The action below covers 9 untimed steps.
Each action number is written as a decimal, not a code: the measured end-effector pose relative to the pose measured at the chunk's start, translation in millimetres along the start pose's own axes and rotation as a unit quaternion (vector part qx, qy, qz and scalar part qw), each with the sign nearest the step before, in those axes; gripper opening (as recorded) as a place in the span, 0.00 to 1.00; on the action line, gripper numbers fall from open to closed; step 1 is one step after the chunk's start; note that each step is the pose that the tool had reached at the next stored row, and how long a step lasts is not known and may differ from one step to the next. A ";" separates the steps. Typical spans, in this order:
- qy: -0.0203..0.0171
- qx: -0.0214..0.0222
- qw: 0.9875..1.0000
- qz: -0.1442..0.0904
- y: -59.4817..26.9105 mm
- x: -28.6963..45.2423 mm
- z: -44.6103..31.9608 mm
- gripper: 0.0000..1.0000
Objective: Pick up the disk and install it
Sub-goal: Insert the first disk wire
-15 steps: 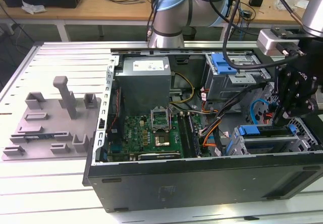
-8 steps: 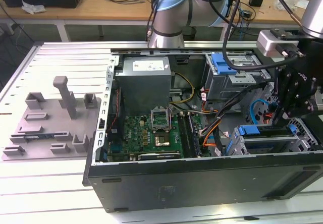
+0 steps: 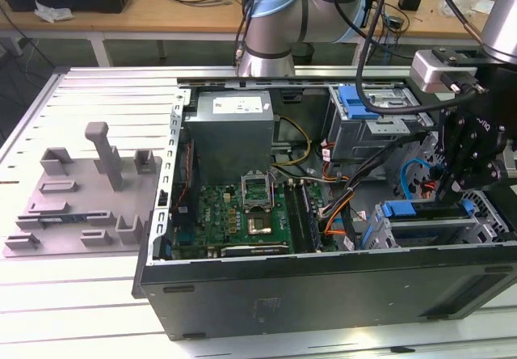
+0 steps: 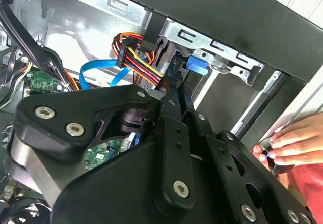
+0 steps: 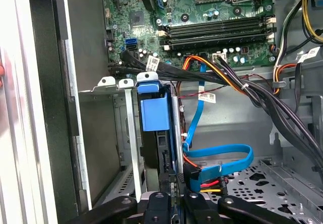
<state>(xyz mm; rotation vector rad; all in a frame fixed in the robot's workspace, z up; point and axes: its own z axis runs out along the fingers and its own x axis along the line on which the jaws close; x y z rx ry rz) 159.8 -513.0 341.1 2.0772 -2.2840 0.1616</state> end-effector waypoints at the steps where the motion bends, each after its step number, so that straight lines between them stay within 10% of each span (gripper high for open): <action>1: 0.000 0.000 1.000 0.000 0.0 0.0 0.0 0.16; 9: 0.000 0.000 1.000 0.000 -0.1 0.3 -3.1 0.16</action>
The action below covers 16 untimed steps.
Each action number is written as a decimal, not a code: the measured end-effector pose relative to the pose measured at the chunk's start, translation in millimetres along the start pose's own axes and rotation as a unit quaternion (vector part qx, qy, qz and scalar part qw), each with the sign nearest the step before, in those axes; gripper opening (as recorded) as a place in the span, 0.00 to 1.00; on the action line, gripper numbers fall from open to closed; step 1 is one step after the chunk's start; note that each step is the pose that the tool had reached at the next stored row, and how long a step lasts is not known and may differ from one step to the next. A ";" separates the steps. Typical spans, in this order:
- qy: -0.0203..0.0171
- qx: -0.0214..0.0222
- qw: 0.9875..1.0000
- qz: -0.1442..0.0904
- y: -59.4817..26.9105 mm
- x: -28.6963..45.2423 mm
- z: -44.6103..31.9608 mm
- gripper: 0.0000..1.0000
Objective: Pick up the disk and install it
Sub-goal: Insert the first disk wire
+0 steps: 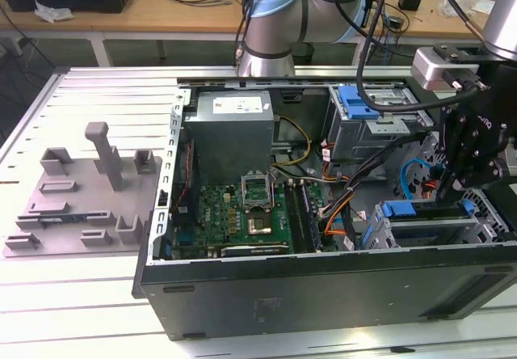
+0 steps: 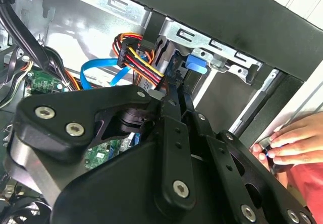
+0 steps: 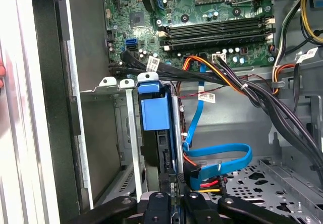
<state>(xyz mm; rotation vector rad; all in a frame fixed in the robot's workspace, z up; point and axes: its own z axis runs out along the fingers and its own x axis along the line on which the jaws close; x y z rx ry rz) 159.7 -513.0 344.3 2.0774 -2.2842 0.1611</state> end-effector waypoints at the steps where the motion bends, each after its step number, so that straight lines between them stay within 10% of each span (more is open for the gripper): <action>1: 0.000 0.000 1.000 0.000 0.1 0.0 -0.2 0.16; 16: 0.000 0.000 1.000 0.000 0.3 1.2 0.5 0.16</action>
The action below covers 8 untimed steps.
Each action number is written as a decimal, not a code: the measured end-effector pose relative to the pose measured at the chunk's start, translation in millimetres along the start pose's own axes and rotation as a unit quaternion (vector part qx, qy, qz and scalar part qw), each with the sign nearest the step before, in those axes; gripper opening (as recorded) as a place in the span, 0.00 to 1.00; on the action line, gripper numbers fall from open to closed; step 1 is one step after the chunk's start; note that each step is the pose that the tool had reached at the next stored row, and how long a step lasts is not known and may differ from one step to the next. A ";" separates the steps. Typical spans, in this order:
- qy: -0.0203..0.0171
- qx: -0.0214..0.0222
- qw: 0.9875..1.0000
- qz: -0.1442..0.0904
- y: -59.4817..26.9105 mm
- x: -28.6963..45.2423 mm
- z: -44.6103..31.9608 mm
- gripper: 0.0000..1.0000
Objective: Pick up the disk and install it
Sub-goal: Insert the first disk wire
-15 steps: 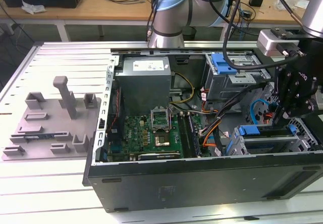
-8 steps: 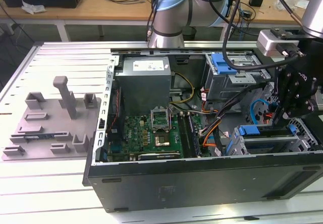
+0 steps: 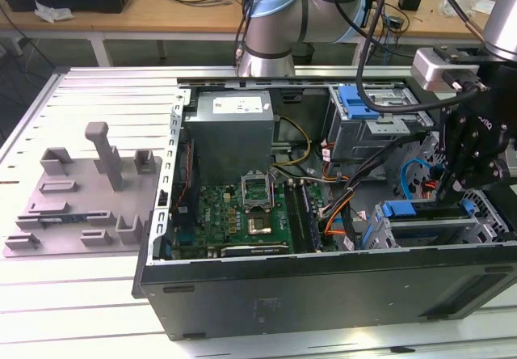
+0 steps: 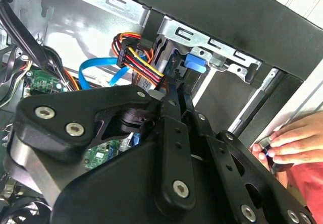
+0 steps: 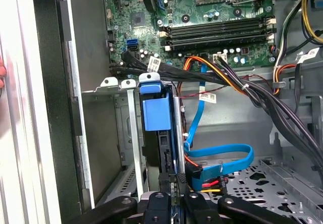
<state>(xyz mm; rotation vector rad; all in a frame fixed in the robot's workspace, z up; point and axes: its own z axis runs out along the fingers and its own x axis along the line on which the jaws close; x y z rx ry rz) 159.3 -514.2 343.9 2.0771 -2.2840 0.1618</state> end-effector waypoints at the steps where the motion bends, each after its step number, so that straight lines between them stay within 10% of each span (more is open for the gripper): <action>1: 0.000 0.000 1.000 0.000 0.0 -0.1 0.4 0.16; 8: 0.000 0.000 1.000 0.000 0.1 -0.2 3.5 0.16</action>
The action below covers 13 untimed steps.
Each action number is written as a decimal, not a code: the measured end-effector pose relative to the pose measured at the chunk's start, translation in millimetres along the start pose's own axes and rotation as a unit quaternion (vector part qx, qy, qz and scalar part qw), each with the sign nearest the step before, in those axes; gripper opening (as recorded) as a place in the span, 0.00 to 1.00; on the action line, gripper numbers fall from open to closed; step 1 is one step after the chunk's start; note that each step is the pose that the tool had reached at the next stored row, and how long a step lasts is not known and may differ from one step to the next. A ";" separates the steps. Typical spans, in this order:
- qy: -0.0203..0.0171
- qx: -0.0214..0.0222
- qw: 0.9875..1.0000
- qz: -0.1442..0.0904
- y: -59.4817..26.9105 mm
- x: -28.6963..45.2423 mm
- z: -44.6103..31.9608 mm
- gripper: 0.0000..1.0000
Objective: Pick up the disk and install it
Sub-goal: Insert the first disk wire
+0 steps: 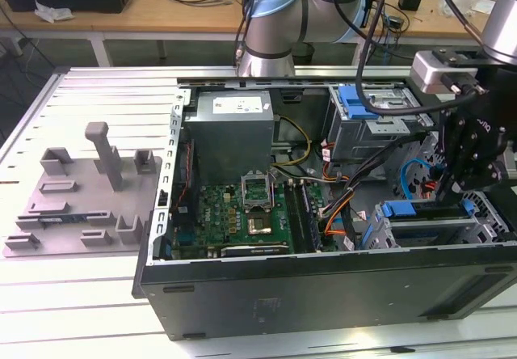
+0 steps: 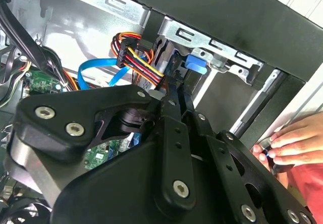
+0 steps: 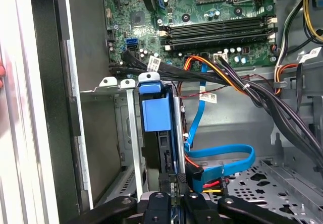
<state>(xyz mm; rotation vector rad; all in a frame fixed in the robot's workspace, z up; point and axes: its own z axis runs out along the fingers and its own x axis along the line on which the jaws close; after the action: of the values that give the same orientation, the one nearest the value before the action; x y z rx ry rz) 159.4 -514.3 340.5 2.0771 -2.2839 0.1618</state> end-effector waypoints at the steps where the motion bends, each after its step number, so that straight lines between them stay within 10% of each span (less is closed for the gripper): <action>1: 0.000 0.000 1.000 0.000 0.0 0.0 0.4 0.16; 13: 0.000 0.000 1.000 0.000 0.3 -0.4 7.5 0.16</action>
<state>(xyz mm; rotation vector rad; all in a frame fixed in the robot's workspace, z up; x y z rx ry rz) 159.4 -514.7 332.9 2.0771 -2.2838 0.1621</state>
